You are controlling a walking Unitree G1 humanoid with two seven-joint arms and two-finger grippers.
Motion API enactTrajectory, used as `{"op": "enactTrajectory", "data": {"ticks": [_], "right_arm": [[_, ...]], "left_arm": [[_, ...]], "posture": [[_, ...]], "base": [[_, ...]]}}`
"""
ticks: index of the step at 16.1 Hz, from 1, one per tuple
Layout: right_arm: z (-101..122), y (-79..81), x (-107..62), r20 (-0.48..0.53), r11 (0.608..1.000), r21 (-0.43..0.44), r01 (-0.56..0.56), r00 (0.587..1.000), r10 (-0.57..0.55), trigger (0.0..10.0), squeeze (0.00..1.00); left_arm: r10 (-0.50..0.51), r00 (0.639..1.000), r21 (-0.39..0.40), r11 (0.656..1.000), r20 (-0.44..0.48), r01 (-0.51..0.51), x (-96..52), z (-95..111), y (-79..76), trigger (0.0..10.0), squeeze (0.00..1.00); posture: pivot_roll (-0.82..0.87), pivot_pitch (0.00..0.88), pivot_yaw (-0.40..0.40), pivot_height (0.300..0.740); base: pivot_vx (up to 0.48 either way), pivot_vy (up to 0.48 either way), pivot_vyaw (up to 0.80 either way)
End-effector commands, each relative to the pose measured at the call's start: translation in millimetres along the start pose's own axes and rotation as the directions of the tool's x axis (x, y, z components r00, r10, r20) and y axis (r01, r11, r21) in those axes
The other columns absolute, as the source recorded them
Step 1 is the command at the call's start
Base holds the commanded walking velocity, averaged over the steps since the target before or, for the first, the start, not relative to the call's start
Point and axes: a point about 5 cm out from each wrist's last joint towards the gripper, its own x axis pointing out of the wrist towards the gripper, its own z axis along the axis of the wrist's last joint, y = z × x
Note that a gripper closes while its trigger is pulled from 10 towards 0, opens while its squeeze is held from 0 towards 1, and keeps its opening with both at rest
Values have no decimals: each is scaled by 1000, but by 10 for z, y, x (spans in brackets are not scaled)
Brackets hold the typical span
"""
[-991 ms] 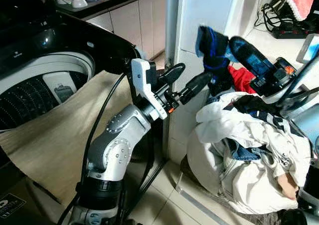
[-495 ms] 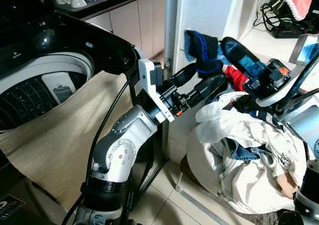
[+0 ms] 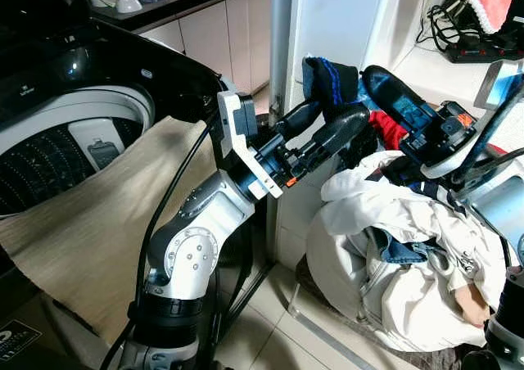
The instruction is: Clothes washing
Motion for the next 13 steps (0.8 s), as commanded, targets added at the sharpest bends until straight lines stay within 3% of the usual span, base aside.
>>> {"op": "enactTrajectory", "data": {"ticks": [1, 2, 5, 6, 7, 13], "right_arm": [[-13, 61, 40, -6, 1000, 1, -29, 1000, 29, 0, 0], [-26, 78, 57, -6, 999, 4, -38, 999, 38, 0, 0], [-52, 104, 89, -13, 998, 13, -56, 998, 56, 0, 0], [-60, 106, 93, -15, 998, 15, -57, 998, 57, 0, 0], [-73, 109, 98, -18, 998, 18, -57, 998, 58, 0, 0], [-83, 114, 104, -19, 998, 20, -59, 998, 60, 0, 0]], "left_arm": [[-13, 1000, 19, 1000, -26, 14, 33, -17, -34, 10000, 227], [-14, 999, 14, 1000, -42, 15, 35, -47, -40, 10000, 0], [33, 998, -6, 999, -52, -34, 56, -66, 10, 9804, 0], [56, 998, -4, 998, -43, -56, 61, -53, 39, 2275, 0], [82, 996, 4, 997, -34, -82, 63, -33, 75, 0, 0], [99, 995, -24, 995, -10, -99, 32, -6, 114, 0, 0]], "posture": [[-134, 0, 47, 740], [-134, 0, 47, 740], [-135, 0, 50, 740], [-134, 0, 50, 740], [-134, 0, 50, 740], [-134, 0, 55, 740]], "base": [[0, 0, 0], [0, 0, 0], [0, 0, 0], [0, 0, 0], [0, 0, 0], [0, 0, 0]]}}
